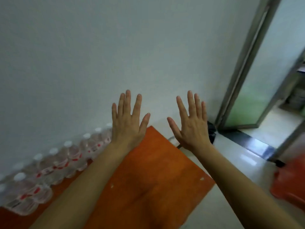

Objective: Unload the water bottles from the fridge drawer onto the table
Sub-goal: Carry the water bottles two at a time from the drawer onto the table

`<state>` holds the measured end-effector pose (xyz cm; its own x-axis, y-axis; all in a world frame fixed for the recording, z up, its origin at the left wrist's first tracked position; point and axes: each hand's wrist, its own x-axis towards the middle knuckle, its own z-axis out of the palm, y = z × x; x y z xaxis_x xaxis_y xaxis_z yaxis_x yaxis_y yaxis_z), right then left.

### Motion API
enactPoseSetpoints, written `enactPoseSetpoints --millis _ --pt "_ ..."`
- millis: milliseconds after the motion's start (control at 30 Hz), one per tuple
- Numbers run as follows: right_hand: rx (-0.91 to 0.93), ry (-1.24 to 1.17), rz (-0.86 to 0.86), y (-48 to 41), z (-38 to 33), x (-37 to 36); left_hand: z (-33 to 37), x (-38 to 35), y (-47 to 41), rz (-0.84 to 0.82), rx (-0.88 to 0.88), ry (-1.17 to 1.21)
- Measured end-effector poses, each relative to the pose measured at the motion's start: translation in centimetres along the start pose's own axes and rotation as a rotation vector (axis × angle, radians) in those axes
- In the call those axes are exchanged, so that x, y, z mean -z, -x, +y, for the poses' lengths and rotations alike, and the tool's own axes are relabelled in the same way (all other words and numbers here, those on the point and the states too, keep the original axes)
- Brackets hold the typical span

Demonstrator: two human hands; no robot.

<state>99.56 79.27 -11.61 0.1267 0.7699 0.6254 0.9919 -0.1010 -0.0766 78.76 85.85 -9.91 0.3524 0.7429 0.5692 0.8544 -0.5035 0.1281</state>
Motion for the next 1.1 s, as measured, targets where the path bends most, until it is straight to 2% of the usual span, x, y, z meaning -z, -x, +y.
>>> enactPoseSetpoints --millis 167,300,433,567,700,867,1100 --pt "-0.249 0.206 0.045 11.5 16.6 13.0 21.1 -0.6 1.0 -0.047 -0.314 0.208" --pt "-0.518 0.381 0.07 22.7 27.7 23.1 37.8 -1.2 4.5 -0.131 -0.54 0.384" --pt "-0.738 0.527 0.078 33.7 34.8 30.3 51.4 -2.6 9.6 -0.217 -0.792 0.479" --pt "-0.934 0.66 0.054 42.9 39.6 34.9 63.0 -3.4 14.2 -0.243 -0.968 0.54" --pt "-1.03 0.747 0.017 48.4 45.4 38.3 73.0 -4.4 16.9 -0.245 -1.062 0.569" --pt "-1.094 0.793 -0.028 51.0 54.1 41.4 84.2 -6.6 17.6 -0.229 -1.12 0.627" --pt "-1.157 0.827 0.002 56.1 62.5 46.2 99.0 -6.7 20.0 -0.356 -1.231 0.625"
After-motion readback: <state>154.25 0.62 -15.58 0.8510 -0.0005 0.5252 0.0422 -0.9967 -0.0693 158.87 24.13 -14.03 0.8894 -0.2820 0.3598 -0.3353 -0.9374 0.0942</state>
